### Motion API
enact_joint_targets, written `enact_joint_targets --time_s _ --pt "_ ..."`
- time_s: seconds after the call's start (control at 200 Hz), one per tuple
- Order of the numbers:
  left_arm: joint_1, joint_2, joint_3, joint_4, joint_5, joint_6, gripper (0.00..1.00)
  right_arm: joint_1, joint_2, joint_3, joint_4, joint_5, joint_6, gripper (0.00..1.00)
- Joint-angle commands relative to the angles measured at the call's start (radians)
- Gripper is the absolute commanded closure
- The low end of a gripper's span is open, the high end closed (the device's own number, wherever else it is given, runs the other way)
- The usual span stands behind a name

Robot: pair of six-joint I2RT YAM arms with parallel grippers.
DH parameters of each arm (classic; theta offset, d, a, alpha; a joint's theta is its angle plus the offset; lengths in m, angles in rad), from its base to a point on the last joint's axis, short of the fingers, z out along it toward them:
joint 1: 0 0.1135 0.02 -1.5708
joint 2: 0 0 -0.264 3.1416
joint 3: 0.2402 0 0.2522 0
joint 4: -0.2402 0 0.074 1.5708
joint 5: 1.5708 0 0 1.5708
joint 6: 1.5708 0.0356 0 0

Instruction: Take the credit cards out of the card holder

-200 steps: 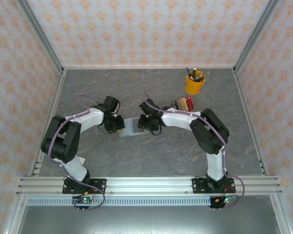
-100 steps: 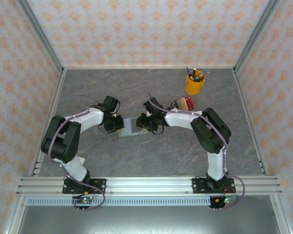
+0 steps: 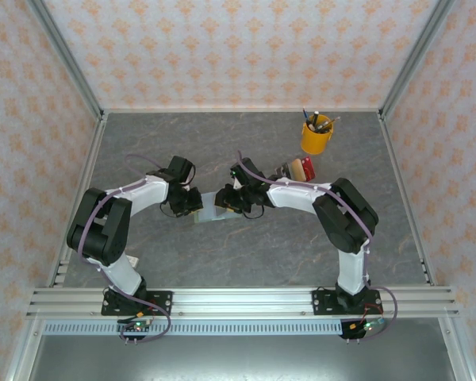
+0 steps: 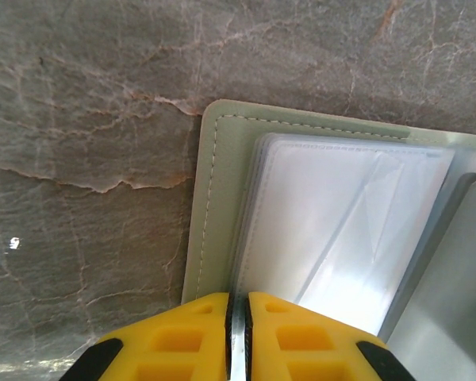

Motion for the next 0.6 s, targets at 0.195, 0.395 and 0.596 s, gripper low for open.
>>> enact_joint_targets --time_s 0.195,0.395,0.596 --pt "-0.007 -0.052 0.009 -0.079 -0.043 0.005 0.83 0.018 0.001 0.025 0.164 -0.111 0.039 0.64" --pt "-0.002 -0.134 0.007 -0.154 -0.175 -0.013 0.74 0.018 0.019 0.031 0.153 -0.097 0.039 0.64" --pt "0.004 -0.215 -0.02 -0.146 -0.207 -0.035 0.72 0.018 0.042 0.048 0.127 -0.079 0.031 0.64"
